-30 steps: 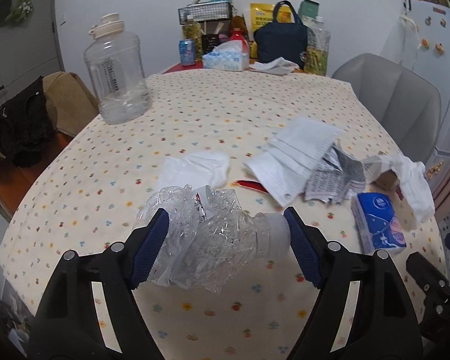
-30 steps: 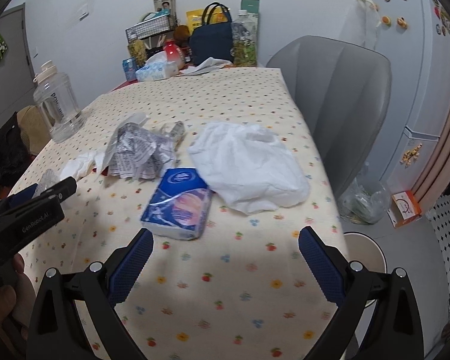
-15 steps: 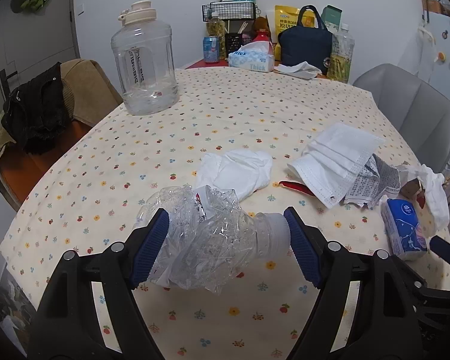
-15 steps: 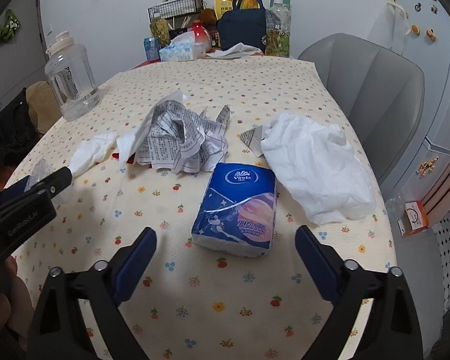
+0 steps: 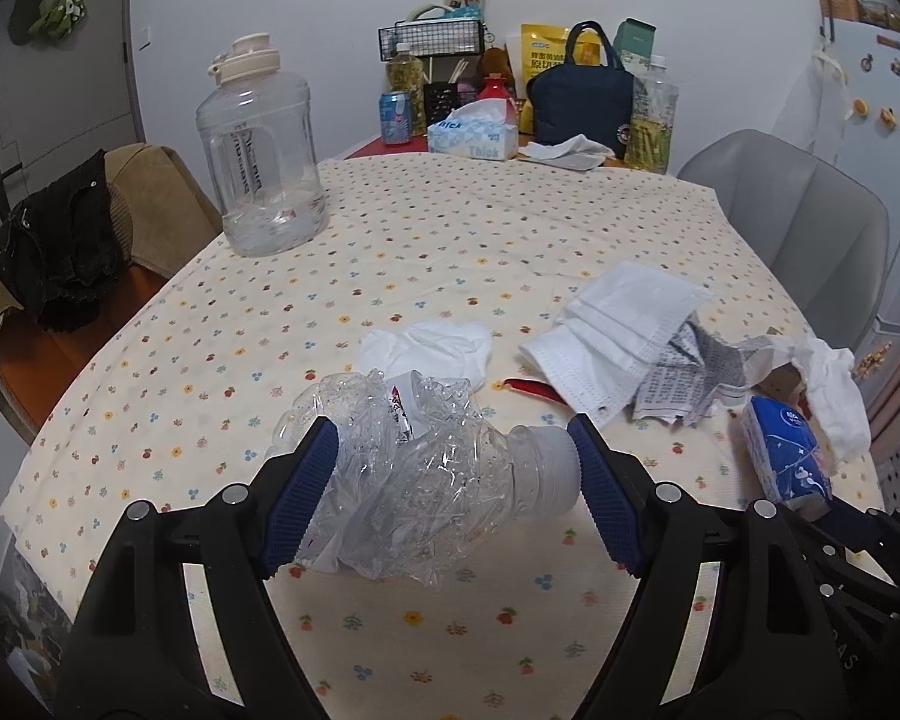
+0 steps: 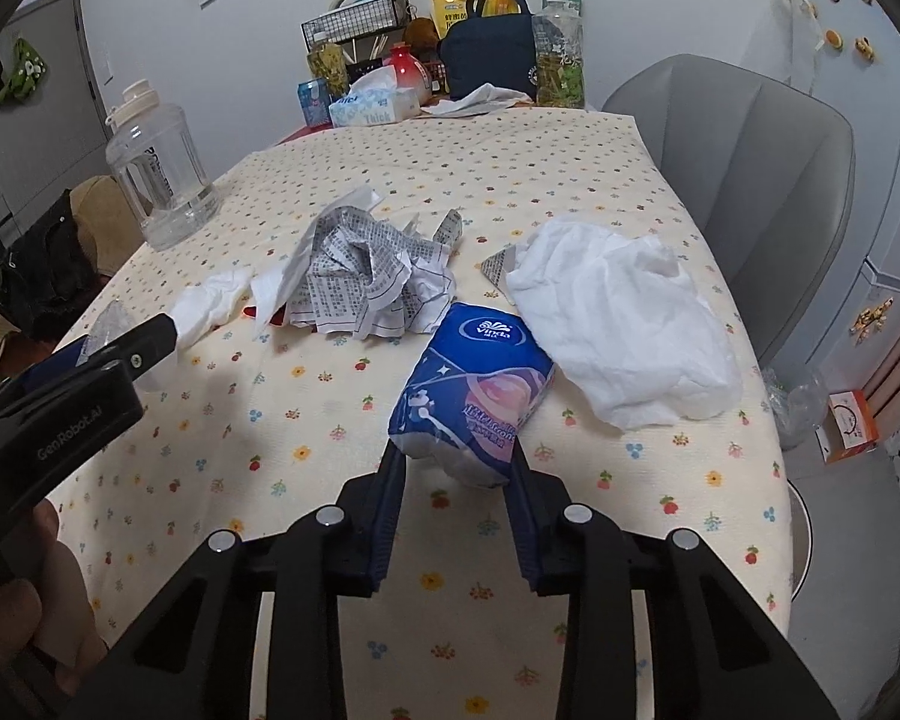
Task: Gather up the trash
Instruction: 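Grasp the blue tissue pack with the right gripper and lift it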
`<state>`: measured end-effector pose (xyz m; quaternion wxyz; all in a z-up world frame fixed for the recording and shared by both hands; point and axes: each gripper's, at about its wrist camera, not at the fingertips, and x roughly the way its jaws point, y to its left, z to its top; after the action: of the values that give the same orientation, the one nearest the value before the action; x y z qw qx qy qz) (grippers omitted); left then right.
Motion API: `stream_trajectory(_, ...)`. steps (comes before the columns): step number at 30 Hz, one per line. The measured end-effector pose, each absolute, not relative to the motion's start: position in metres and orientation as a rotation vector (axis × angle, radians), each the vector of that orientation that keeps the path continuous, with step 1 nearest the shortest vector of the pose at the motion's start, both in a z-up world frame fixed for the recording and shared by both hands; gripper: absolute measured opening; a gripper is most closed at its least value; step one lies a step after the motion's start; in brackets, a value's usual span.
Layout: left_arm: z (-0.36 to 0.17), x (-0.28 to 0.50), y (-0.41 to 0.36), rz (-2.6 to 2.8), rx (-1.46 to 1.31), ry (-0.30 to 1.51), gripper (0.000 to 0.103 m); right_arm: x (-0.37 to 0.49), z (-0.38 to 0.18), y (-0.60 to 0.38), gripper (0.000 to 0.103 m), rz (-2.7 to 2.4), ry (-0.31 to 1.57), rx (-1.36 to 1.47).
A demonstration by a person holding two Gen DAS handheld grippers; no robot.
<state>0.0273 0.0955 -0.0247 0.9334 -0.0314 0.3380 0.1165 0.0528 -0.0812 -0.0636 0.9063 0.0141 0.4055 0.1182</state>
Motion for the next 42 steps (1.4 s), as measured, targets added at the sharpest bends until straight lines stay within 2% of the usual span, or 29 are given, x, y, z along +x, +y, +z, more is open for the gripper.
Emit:
stream_trajectory(10, -0.012, 0.03, 0.059, 0.177, -0.024, 0.672, 0.078, 0.035, -0.045, -0.112, 0.027, 0.24, 0.783, 0.077)
stream_trajectory(25, 0.01, 0.034, 0.0, 0.099, 0.041, 0.635, 0.078, 0.016, -0.024, -0.158, 0.026, 0.231, 0.716, 0.145)
stream_trajectory(42, 0.01, 0.025, 0.03, 0.15, -0.006, 0.632, 0.078, 0.013, -0.019, -0.126, 0.026, 0.312, 0.712, 0.101)
